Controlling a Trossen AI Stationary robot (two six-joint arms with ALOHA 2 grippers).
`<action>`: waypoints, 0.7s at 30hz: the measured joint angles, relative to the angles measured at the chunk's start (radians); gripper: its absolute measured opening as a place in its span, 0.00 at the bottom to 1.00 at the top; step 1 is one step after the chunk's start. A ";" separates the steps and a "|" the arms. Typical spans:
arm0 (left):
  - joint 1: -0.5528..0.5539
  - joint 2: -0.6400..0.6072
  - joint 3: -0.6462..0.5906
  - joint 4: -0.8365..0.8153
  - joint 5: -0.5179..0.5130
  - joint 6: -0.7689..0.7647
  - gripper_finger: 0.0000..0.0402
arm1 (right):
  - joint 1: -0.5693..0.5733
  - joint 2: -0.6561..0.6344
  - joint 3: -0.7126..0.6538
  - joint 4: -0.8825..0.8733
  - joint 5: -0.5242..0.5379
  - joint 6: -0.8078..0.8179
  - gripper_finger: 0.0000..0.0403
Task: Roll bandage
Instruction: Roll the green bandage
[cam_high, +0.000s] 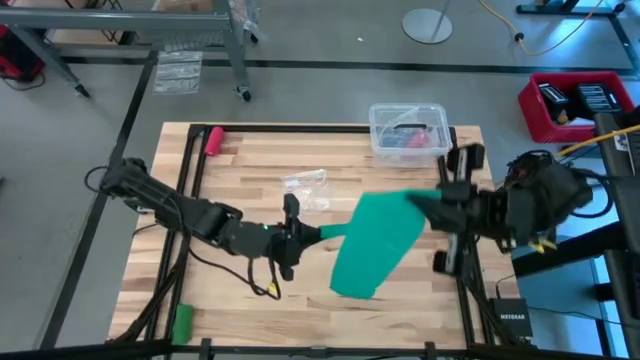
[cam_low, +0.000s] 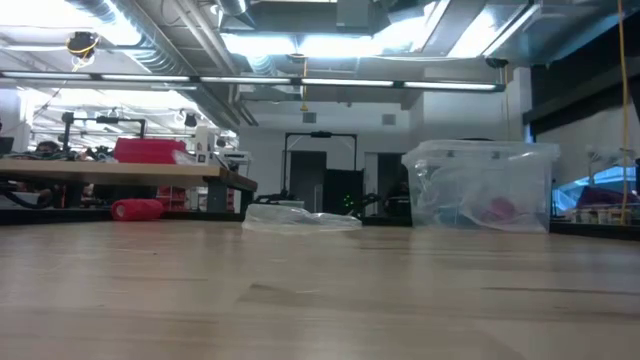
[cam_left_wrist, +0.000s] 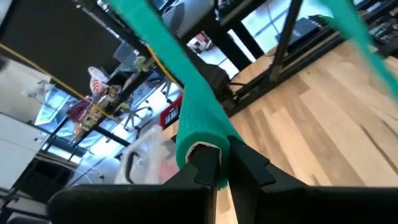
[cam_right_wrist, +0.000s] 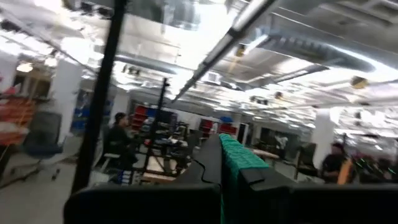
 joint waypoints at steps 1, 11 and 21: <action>-0.004 0.009 0.001 0.001 0.000 -0.001 0.04 | -0.021 0.000 0.003 0.000 -0.006 0.022 0.00; -0.026 0.053 -0.001 0.026 0.012 -0.015 0.04 | -0.208 0.000 0.007 -0.032 0.065 0.153 0.03; -0.025 0.056 -0.004 0.031 0.057 -0.083 0.04 | -0.434 0.001 0.011 -0.229 0.243 0.190 0.26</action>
